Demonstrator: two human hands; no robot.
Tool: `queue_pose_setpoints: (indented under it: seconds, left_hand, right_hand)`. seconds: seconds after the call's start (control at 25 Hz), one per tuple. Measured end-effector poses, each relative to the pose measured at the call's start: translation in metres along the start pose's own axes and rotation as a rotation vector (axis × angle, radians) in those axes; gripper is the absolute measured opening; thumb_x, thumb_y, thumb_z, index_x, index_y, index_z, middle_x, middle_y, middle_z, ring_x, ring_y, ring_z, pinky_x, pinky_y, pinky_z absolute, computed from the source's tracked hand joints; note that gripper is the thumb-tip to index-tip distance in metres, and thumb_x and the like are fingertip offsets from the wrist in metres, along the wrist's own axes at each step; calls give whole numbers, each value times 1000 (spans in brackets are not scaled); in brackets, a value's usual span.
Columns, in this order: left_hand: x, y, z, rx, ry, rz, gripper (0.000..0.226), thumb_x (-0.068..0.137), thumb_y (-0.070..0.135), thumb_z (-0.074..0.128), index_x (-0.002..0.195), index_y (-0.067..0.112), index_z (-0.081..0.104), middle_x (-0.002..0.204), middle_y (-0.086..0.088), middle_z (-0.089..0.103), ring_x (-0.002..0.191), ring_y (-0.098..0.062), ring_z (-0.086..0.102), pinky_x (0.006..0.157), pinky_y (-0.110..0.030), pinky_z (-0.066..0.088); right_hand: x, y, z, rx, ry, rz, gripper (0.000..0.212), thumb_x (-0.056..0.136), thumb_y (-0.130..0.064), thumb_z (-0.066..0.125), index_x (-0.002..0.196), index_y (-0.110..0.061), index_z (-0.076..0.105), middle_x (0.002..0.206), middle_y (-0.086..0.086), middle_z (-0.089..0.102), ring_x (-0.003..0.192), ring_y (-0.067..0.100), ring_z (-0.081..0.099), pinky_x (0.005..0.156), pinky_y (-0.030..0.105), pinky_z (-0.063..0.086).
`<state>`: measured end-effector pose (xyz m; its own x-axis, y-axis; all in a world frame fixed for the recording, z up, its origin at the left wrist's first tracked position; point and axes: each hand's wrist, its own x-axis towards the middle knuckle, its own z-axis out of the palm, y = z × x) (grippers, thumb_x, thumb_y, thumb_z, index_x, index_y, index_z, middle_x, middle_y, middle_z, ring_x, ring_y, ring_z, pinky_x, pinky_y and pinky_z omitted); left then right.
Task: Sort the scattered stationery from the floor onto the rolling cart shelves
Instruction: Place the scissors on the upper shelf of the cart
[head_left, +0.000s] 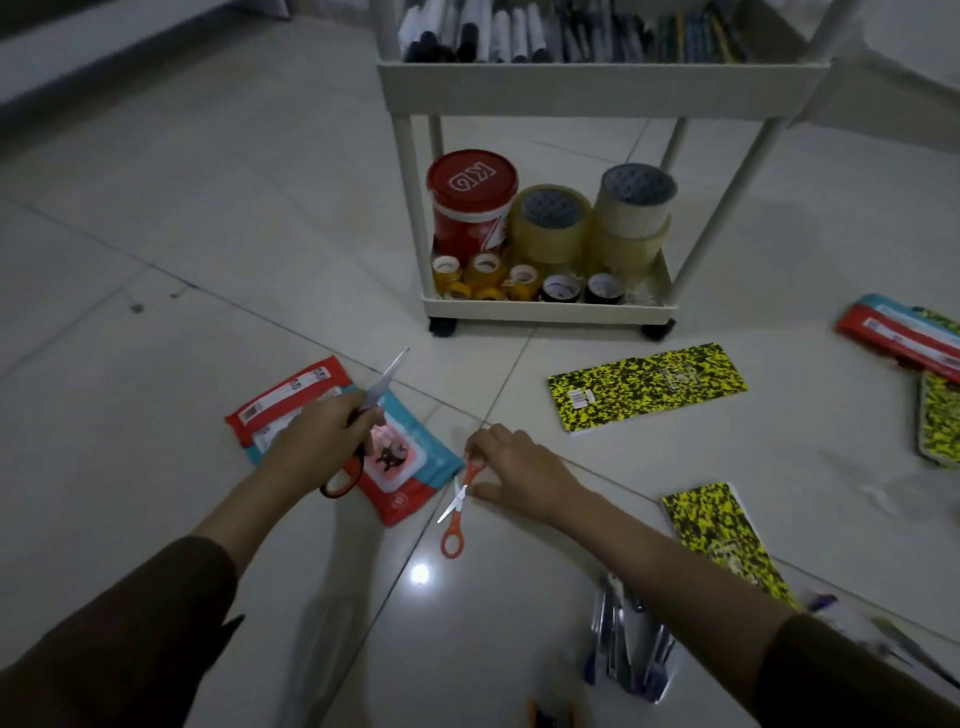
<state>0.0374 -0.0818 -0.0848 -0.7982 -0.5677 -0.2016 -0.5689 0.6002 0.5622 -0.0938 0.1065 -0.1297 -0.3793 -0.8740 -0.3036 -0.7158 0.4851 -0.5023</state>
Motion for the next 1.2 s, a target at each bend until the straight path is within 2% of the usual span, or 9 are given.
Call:
queue_pose_setpoints:
  seconds: [0.12,0.2,0.44,0.56,0.72,0.8,0.92,1.04,1.2]
  left_hand:
    - [-5,2,2,9,-13,12,12,95,27,49,86,22,56,66,3,65,65,-14,63,58,-28,49]
    - [-6,4,3,5,-23,25,10,95,27,48,90,24,56,67,3,65,65,-16,64,60,-30,50]
    - [-5,6,9,41,-56,17,12,96,28,46,89,24,56,65,8,59,54,-2,56,44,-11,36]
    - [-3,9,10,24,-78,21,13,96,27,46,87,25,55,66,8,61,51,0,57,41,-9,37]
    - [1,20,17,-15,-120,45,14,96,26,46,94,23,59,73,3,67,68,-8,64,62,-24,52]
    - [2,26,20,-24,-140,62,14,96,27,46,95,23,59,73,4,66,73,-11,64,65,-27,51]
    - [3,37,22,-12,-142,106,10,96,28,47,97,23,56,67,4,65,63,-8,63,55,-22,50]
    - [0,48,23,-61,-176,104,14,95,21,47,107,26,43,67,6,65,57,4,60,43,-8,40]
    - [5,79,13,-351,-136,22,22,90,9,45,111,14,44,76,2,66,65,-11,55,56,-21,41]
  right_hand:
    - [-7,-9,26,-163,74,54,84,64,-63,68,128,-19,34,128,2,38,113,24,38,92,39,35]
    - [-11,-11,39,-264,93,36,89,64,-64,67,131,-18,31,129,2,35,112,23,37,92,37,34]
    - [-20,16,23,-244,92,-115,45,90,-38,50,131,-21,41,128,2,43,116,22,41,88,31,33]
    - [-35,33,15,-329,70,-129,36,95,-33,42,128,-19,44,126,4,46,117,23,42,89,33,33]
    - [-45,41,9,-404,126,-100,35,96,-33,39,124,-14,48,129,7,44,119,22,40,89,35,35]
    - [-46,43,7,-394,111,-78,34,96,-33,39,122,-12,48,130,8,44,119,22,40,88,36,35]
    - [-51,46,3,-136,114,8,18,97,-24,41,112,-15,47,109,7,54,100,27,50,78,35,37]
    - [-53,42,-7,576,112,197,10,96,-10,40,99,-19,45,78,-2,50,70,16,45,64,26,36]
    - [-43,24,-41,831,226,255,9,97,-11,40,96,-15,47,73,-3,45,63,11,40,57,24,39]
